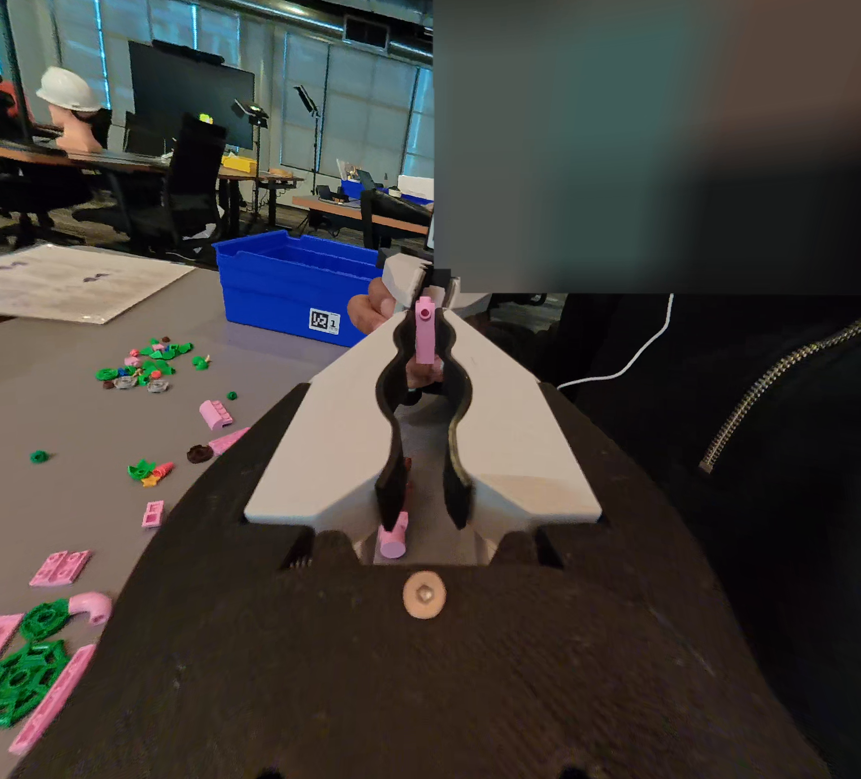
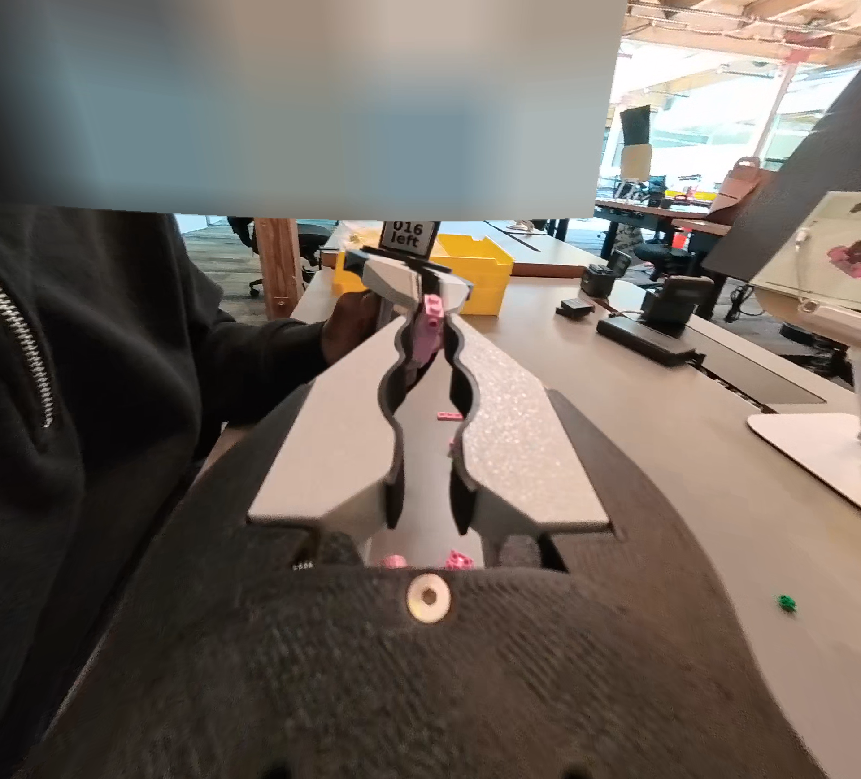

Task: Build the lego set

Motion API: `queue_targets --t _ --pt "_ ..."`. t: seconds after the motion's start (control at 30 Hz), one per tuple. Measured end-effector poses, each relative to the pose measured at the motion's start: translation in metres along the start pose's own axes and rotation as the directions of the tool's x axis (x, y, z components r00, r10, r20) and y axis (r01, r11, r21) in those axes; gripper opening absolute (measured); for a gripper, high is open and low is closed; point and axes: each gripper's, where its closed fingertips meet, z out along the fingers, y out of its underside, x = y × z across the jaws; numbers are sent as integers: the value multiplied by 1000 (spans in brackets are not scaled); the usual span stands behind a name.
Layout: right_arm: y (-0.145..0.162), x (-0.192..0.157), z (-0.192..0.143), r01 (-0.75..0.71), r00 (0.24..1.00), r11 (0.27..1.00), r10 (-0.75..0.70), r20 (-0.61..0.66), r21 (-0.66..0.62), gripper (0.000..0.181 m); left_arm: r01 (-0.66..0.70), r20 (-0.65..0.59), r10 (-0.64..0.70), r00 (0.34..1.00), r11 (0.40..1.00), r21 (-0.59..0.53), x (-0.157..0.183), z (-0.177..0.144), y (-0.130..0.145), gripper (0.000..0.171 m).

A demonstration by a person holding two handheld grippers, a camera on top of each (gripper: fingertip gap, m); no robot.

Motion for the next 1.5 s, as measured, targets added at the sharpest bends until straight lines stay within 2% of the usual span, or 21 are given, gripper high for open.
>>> queue_targets --t 0.2,0.4,0.7,0.9,1.03,1.27,1.3,1.37,1.4,1.5 --pt "0 -7 0 -28 998 1000 28 59 3 7 -75 -7 74 997 997 -25 8 4 3 6" --pt "1 -10 0 -46 995 999 48 82 -21 6 -87 -15 86 996 996 -26 10 4 3 6" --pt "1 -13 -1 38 997 998 -35 72 -45 6 -51 -52 50 997 998 -23 13 5 2 5" --pt "2 -14 -2 46 996 997 -42 83 -56 6 -77 -44 75 996 996 -35 14 6 4 5" --pt "1 -13 -2 -8 996 999 13 90 -51 6 -117 -20 116 993 992 -41 13 6 4 6" --pt "8 -4 -1 -60 996 996 64 70 -63 6 -79 32 81 996 994 -70 2 5 9 6" --pt "9 -1 0 -43 998 997 46 53 -63 7 -49 41 51 998 997 -58 -1 5 8 6" --pt "12 1 1 12 1000 997 -11 13 -76 30 13 43 -12 999 1000 -8 -5 3 3 6" --pt "14 1 2 28 1000 996 -28 2 -87 36 46 40 -47 998 999 23 -7 1 -1 6" --pt "24 -2 7 -22 999 992 25 26 -125 44 151 19 -153 988 985 87 -14 -4 -6 6"
